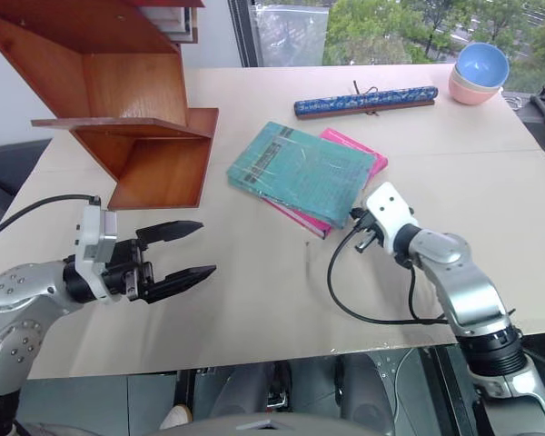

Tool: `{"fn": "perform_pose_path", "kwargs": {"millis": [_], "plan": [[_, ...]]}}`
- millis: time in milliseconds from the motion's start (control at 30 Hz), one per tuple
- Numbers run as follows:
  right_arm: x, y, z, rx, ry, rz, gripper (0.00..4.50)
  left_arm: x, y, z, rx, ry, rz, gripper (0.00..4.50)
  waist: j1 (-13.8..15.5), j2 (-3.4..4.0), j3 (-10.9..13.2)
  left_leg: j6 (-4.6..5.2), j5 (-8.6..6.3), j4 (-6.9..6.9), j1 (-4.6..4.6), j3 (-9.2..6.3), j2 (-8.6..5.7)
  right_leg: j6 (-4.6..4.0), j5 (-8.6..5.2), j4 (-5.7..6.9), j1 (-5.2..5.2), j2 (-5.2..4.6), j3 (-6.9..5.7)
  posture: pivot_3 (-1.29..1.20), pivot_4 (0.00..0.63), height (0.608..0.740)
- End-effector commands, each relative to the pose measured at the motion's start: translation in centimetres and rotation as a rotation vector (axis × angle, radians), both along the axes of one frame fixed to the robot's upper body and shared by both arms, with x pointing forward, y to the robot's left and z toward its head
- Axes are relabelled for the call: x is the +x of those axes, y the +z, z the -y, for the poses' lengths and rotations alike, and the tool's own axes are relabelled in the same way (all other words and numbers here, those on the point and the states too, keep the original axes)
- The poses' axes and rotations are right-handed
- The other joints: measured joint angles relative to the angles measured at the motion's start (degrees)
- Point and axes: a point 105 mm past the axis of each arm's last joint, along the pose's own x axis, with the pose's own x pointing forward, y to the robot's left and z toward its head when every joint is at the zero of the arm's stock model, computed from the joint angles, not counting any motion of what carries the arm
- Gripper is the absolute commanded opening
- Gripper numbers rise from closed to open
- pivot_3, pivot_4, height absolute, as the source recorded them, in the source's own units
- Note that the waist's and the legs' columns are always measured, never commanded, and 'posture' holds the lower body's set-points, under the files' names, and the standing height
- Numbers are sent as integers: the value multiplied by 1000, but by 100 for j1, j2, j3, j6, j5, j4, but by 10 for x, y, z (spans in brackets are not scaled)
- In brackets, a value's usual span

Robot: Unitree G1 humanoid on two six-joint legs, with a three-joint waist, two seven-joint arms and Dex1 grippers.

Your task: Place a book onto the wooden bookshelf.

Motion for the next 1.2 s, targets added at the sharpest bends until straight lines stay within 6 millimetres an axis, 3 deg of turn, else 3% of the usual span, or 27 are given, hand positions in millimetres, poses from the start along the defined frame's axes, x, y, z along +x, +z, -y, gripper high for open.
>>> {"fn": "perform_pose_path", "kwargs": {"millis": [33, 300, 467, 767, 933, 1000, 1100, 1200], "plan": [[-5, 21, -11, 12, 68, 92, 13, 1, 4, 2, -4, -3, 35, 4500, 13, 0, 0, 0, 0, 0, 0, 0, -1, 0, 0, 0, 1, 0, -1, 0, 150, 738], [-25, 25, -19, 62, 137, 94, 13, 11, -5, 5, -40, 35, 21, 4500, 4, 0, 0, 0, 0, 0, 0, 0, 0, 6, 3, 0, 1, 2, -1, 0, 150, 738], [-24, 25, -26, 76, 155, 98, 13, 15, -7, 8, -48, 33, 22, 4500, 6, 0, -1, 0, 0, 0, 2, 2, 0, 6, 3, 0, 1, 1, 1, 0, 150, 738], [-34, 33, -20, 93, 148, 125, 13, 32, -10, 8, -87, 96, 10, 4500, 21, 0, -1, 0, 0, 0, 1, -1, 0, 5, 4, 0, 1, 1, -1, 0, 150, 738], [-52, 35, -6, 122, 127, 91, 13, 46, -16, 12, -158, 179, -136, 4500, 40, -3, -3, 1, 0, 0, -1, -3, -2, 6, 5, 0, 4, 0, -1, 0, 150, 738], [-65, 36, 1, 119, 140, 76, 550, 56, -23, 14, -220, 254, -282, 4500, 73, -4, -3, 1, 0, 0, 0, -2, -3, 8, 5, -1, 4, -2, 1, 0, 150, 738], [-82, 42, 9, 111, 139, 82, 1763, 71, -37, 27, -360, 318, -513, 4500, 140, -2, -9, 2, 1, 2, 2, -16, -3, 8, 4, 1, 11, -1, -6, 0, 150, 738], [-95, 51, 15, 130, 124, 85, 3271, 87, -39, 38, -510, 372, -619, 4500, 150, -13, -13, 3, 1, 12, 4, -19, -4, 10, 5, 4, 17, -3, -7, 0, 150, 738]]}}
